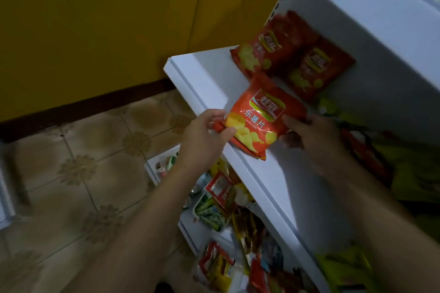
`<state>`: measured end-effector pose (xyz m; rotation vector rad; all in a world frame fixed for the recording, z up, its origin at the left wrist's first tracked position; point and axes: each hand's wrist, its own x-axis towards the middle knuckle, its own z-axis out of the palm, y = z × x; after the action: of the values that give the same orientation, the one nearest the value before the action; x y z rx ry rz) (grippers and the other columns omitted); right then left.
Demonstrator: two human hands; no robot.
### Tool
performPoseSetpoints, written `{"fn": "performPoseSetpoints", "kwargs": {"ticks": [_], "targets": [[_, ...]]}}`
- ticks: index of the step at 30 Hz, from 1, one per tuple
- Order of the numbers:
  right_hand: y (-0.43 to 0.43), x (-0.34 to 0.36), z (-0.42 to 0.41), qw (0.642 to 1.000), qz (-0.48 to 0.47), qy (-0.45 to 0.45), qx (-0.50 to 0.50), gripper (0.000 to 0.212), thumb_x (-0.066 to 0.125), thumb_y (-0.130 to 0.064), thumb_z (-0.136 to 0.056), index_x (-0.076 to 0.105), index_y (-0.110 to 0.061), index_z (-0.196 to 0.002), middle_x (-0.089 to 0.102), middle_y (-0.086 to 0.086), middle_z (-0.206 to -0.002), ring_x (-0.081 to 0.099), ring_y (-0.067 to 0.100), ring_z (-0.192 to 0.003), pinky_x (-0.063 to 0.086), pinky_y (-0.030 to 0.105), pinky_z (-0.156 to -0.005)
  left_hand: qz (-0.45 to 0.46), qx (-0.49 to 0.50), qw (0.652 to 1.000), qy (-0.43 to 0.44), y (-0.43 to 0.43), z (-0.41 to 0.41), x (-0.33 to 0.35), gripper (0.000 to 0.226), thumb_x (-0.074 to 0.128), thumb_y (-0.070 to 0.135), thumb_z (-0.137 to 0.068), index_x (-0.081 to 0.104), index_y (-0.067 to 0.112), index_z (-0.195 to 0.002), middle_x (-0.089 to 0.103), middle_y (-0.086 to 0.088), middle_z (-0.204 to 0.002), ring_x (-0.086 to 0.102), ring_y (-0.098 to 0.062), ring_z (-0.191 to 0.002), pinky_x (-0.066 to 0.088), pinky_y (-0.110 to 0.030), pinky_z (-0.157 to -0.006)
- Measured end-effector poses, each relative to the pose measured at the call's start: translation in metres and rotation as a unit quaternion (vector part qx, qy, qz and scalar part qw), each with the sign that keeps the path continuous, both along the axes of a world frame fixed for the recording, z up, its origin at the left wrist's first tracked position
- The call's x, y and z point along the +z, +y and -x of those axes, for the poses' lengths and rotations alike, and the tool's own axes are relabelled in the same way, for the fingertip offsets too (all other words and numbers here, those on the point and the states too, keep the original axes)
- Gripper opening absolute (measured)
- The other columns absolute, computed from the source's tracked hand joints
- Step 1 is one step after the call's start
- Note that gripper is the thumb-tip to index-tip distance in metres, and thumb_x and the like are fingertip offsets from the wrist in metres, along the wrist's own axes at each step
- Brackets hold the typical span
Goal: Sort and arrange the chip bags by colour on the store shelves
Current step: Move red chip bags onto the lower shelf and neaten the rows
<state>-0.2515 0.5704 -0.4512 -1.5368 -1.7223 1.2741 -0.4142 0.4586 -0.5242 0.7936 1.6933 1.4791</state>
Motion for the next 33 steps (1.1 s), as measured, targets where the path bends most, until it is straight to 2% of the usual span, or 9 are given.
{"fn": "performPoseSetpoints", "kwargs": {"ticks": [2, 5, 7, 17, 21, 23, 26, 29, 33], "targets": [[0.026, -0.003, 0.000, 0.998, -0.011, 0.046, -0.046, 0.005, 0.063, -0.016, -0.091, 0.063, -0.013, -0.095, 0.067, 0.002, -0.067, 0.063, 0.009, -0.049, 0.051, 0.021, -0.046, 0.027, -0.020, 0.994, 0.107, 0.017, 0.004, -0.006, 0.040, 0.067, 0.031, -0.088, 0.056, 0.025, -0.125, 0.061, 0.005, -0.118, 0.054, -0.011, -0.104, 0.044, -0.027, -0.083], [0.065, -0.006, 0.003, 0.989, -0.011, 0.092, -0.112, 0.017, 0.059, -0.017, -0.094, 0.061, -0.011, -0.110, 0.066, 0.004, -0.080, 0.065, 0.010, -0.059, 0.052, 0.024, -0.053, 0.035, -0.036, 0.939, 0.340, 0.039, 0.015, 0.000, 0.044, 0.063, 0.039, -0.089, 0.056, 0.024, -0.130, 0.063, 0.000, -0.123, 0.052, -0.022, -0.115, 0.041, -0.037, -0.093], [0.088, -0.008, 0.006, 0.982, -0.022, 0.107, -0.151, 0.022, 0.057, -0.017, -0.095, 0.059, -0.012, -0.116, 0.065, 0.001, -0.081, 0.063, 0.007, -0.058, 0.053, 0.023, -0.055, 0.006, -0.042, 0.913, 0.406, 0.051, 0.022, 0.004, 0.046, 0.060, 0.043, -0.088, 0.058, 0.022, -0.128, 0.065, -0.001, -0.121, 0.054, -0.025, -0.115, 0.039, -0.040, -0.095], [0.140, -0.007, 0.003, 0.975, -0.078, -0.043, -0.201, 0.033, 0.054, -0.017, -0.094, 0.057, -0.008, -0.126, 0.070, 0.015, -0.100, 0.065, 0.009, -0.045, 0.050, 0.022, -0.046, -0.054, -0.165, 0.913, 0.368, 0.067, 0.037, 0.001, 0.049, 0.059, 0.033, -0.093, 0.048, 0.017, -0.138, 0.053, 0.001, -0.137, 0.043, -0.016, -0.128, 0.029, -0.022, -0.105], [0.151, -0.002, 0.013, 0.961, -0.121, -0.058, -0.241, 0.041, 0.060, -0.015, -0.089, 0.054, -0.007, -0.128, 0.069, 0.015, -0.104, 0.069, 0.017, -0.052, 0.050, 0.022, -0.043, -0.036, -0.209, 0.935, 0.284, 0.069, 0.032, 0.004, 0.047, 0.056, 0.035, -0.094, 0.044, 0.029, -0.139, 0.047, 0.012, -0.139, 0.042, -0.002, -0.123, 0.028, -0.003, -0.089], [0.161, 0.001, 0.014, 0.959, -0.135, -0.059, -0.242, 0.062, 0.074, -0.020, -0.070, 0.056, -0.012, -0.129, 0.067, 0.010, -0.113, 0.073, 0.023, -0.071, 0.059, 0.033, -0.059, -0.039, -0.231, 0.939, 0.252, 0.067, 0.030, 0.008, 0.046, 0.056, 0.036, -0.094, 0.043, 0.032, -0.138, 0.046, 0.016, -0.139, 0.042, 0.006, -0.111, 0.028, 0.005, -0.080], [0.165, 0.004, 0.019, 0.961, -0.128, -0.069, -0.237, 0.078, 0.081, -0.009, -0.064, 0.051, -0.016, -0.136, 0.060, 0.003, -0.128, 0.062, 0.025, -0.110, 0.054, 0.044, -0.091, -0.034, -0.248, 0.935, 0.253, 0.065, 0.030, 0.009, 0.045, 0.055, 0.039, -0.094, 0.043, 0.035, -0.138, 0.046, 0.018, -0.139, 0.038, 0.010, -0.106, 0.026, 0.003, -0.081], [0.156, 0.008, 0.031, 0.967, -0.091, -0.031, -0.237, 0.080, 0.078, -0.001, -0.069, 0.045, -0.014, -0.140, 0.058, 0.005, -0.131, 0.065, 0.030, -0.104, 0.058, 0.043, -0.083, -0.023, -0.254, 0.929, 0.269, 0.064, 0.034, 0.008, 0.046, 0.054, 0.040, -0.094, 0.042, 0.036, -0.138, 0.046, 0.019, -0.138, 0.036, 0.012, -0.106, 0.023, 0.006, -0.075], [0.145, 0.011, 0.024, 0.957, -0.143, -0.020, -0.250, 0.086, 0.078, -0.019, -0.050, 0.051, -0.018, -0.132, 0.064, 0.004, -0.121, 0.067, 0.028, -0.099, 0.058, 0.045, -0.081, -0.011, -0.268, 0.920, 0.285, 0.057, 0.034, 0.006, 0.048, 0.053, 0.041, -0.095, 0.039, 0.036, -0.140, 0.043, 0.016, -0.141, 0.035, -0.001, -0.130, 0.027, -0.013, -0.093]]}}
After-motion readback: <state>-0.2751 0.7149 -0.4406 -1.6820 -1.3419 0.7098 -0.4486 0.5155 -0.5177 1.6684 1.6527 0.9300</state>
